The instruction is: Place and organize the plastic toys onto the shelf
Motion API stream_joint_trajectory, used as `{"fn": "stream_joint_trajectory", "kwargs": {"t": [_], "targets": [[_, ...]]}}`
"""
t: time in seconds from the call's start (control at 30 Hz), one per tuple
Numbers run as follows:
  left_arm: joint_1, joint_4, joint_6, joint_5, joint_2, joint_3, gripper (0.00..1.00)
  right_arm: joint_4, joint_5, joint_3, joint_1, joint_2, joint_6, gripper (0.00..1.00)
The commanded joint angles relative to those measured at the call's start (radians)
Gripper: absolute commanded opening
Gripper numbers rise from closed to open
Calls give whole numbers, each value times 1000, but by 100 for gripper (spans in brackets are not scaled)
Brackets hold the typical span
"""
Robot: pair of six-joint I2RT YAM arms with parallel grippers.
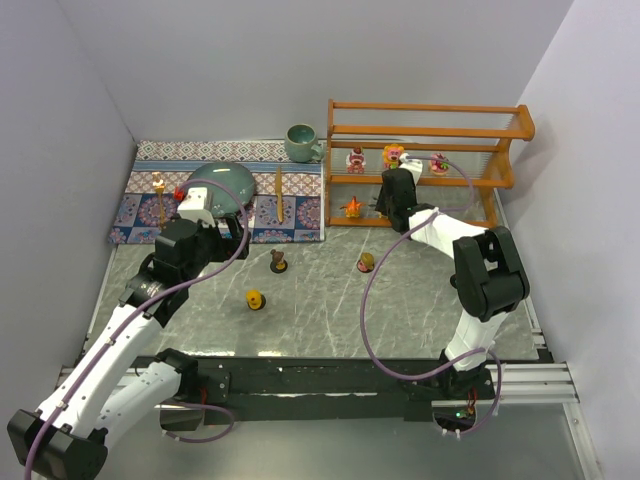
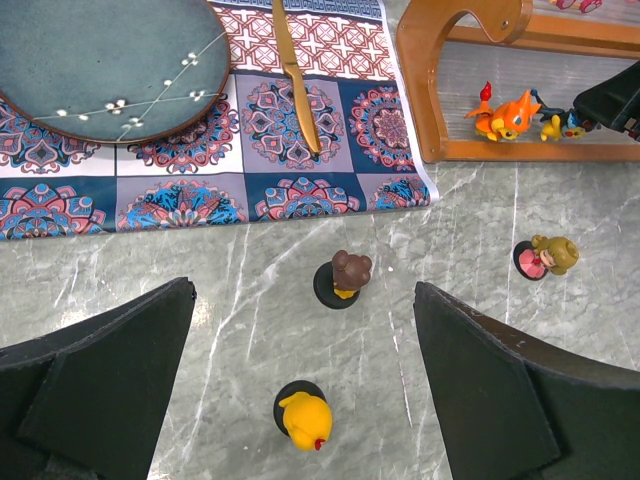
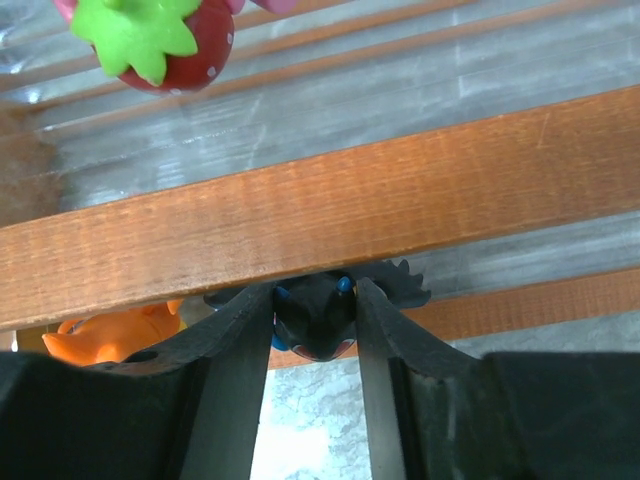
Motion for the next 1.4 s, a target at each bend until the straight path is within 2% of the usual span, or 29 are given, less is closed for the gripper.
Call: {"fn": "stream_joint_trajectory", "kwargs": {"t": [0.0, 0.1, 0.53, 0.6, 0.87, 1.37], "targets": [[3, 26, 9, 14, -5, 2, 97, 25, 25, 52, -6, 21, 14, 47], [3, 25, 9, 14, -5, 2, 97, 25, 22, 52, -6, 21, 17, 50], [2, 26, 10, 11, -8, 0, 97, 34, 8, 33, -6, -8, 24, 53], [3, 26, 10, 11, -8, 0, 97, 39, 2, 23, -7, -19, 24, 57], [3, 26, 10, 8, -2, -2, 97, 49, -45, -20, -6, -82, 23, 61], [3, 25, 4, 4, -7, -3, 97, 16, -183, -238, 8, -367, 37, 68]]}}
